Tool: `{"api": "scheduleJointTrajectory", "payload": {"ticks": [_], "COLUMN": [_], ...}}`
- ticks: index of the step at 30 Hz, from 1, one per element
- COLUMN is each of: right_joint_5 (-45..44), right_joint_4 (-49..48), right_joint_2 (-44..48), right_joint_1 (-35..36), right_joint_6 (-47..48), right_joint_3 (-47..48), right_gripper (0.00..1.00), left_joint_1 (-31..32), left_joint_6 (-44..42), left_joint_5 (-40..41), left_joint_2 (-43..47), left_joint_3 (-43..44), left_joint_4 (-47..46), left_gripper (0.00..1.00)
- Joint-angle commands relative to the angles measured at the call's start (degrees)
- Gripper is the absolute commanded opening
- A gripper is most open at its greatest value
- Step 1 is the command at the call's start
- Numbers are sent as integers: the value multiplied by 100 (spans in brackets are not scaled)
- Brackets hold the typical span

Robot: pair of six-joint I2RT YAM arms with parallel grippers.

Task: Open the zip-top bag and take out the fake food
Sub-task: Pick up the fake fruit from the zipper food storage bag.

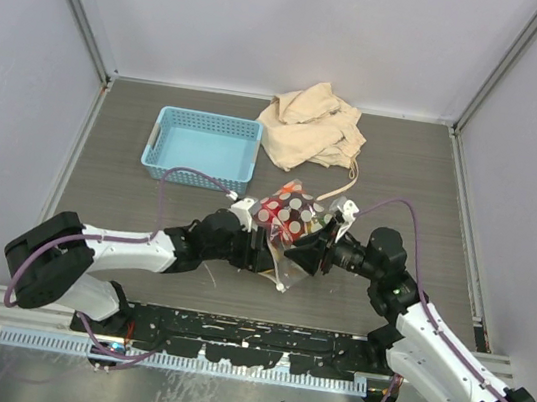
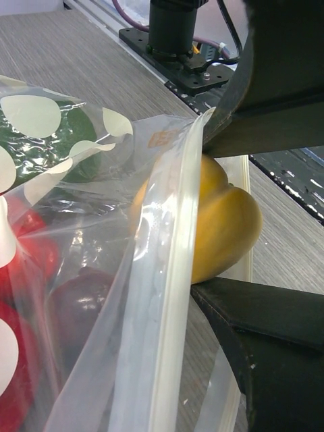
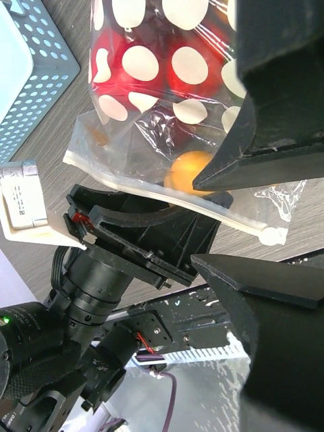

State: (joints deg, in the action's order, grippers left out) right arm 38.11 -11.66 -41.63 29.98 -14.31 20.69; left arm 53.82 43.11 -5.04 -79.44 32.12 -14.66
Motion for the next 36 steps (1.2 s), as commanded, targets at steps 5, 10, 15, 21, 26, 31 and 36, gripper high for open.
{"api": "scheduleJointTrajectory", "payload": {"ticks": [5, 10, 15, 21, 26, 31, 36], "right_joint_5": [131, 109, 59, -95, -470, -938, -1486], "right_joint_4": [-333, -295, -258, -208, -27, 253, 428], "right_joint_2": [86, 71, 32, -24, -100, -148, -333], "right_joint_1": [8, 43, 97, 216, 416, 685, 956], "right_joint_6": [-110, -91, -70, -72, -66, 7, 69], "right_joint_3": [-90, -82, -67, -33, 67, 182, 258], "right_gripper": [49, 49, 50, 50, 50, 50, 50], "left_joint_1": [-133, -185, -221, -253, -301, -317, -341], "left_joint_6": [218, 308, 402, 458, 569, 649, 722], "left_joint_5": [-342, -450, -557, -679, -783, -850, -918], "left_joint_2": [175, 157, 129, 96, 99, 69, 25], "left_joint_3": [-73, -98, -125, -136, -178, -206, -210], "left_joint_4": [-618, -744, -851, -948, -1096, -1209, -1276], "left_gripper": [18, 18, 18, 18, 18, 18, 18]}}
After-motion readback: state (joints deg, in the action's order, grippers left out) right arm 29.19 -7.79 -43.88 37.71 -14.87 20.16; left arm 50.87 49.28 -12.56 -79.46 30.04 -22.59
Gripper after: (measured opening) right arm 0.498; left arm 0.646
